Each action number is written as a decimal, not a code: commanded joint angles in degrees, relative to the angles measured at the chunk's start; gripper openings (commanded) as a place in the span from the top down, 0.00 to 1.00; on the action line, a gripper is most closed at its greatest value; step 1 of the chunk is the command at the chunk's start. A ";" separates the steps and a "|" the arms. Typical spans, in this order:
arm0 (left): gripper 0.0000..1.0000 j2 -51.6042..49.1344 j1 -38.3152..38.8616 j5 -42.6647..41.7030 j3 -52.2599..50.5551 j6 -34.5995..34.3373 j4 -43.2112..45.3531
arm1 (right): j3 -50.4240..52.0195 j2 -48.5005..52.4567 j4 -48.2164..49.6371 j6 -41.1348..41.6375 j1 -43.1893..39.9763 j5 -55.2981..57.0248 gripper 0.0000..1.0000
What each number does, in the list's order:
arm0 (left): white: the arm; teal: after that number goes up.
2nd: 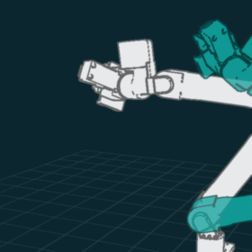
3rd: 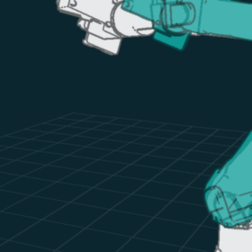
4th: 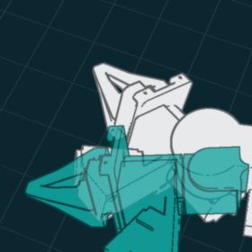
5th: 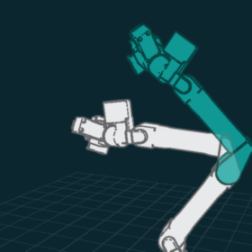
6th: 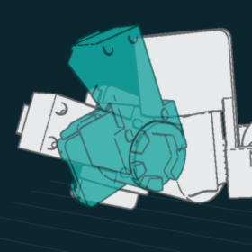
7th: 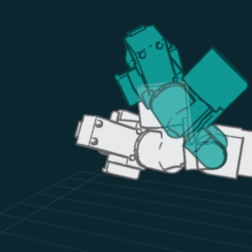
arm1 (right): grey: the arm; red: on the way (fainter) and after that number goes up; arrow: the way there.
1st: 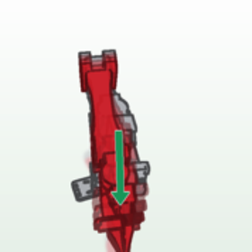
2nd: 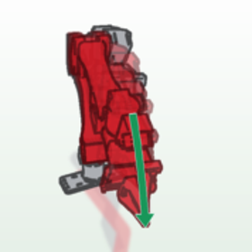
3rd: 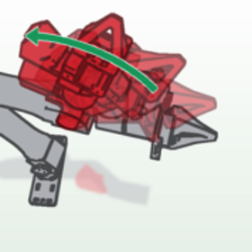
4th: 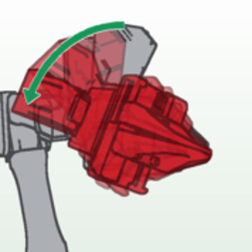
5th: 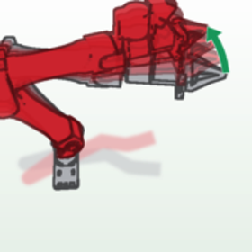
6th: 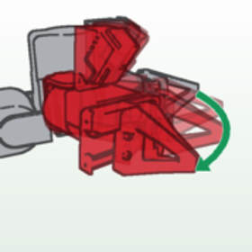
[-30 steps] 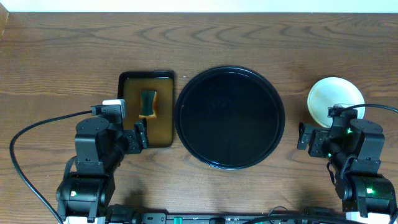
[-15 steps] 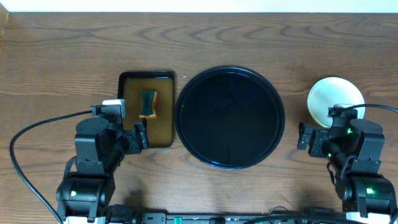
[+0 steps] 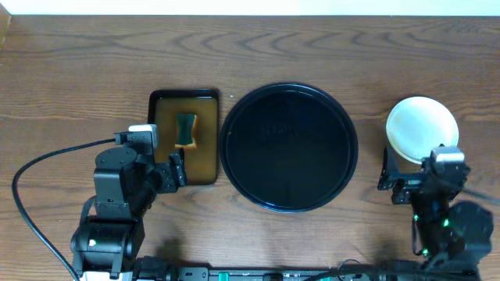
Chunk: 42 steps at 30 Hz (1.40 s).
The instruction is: Clean dirty plates on tray and stack at the side
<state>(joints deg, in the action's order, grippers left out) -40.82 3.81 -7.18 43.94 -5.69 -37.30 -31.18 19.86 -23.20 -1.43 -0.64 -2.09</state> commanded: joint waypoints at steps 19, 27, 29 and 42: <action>0.20 -0.02 -0.13 -0.28 -0.33 0.96 0.09 | 30.88 -19.58 19.17 -3.26 1.86 -0.35 0.01; 0.21 -0.02 -0.13 -0.28 -0.33 0.96 0.09 | 30.86 -19.37 19.08 -1.40 1.81 -0.31 0.01; 0.20 -0.02 -0.13 -0.28 -0.33 0.96 0.09 | 30.86 -19.34 19.10 -1.38 1.81 -0.33 0.01; 0.21 -0.02 -0.13 -0.28 -0.33 0.96 0.09 | 30.86 -19.32 19.10 -1.40 1.81 -0.31 0.01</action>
<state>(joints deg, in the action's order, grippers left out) -40.82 3.81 -7.18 43.92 -5.69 -37.26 -0.38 0.84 -3.90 -3.55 0.14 -1.89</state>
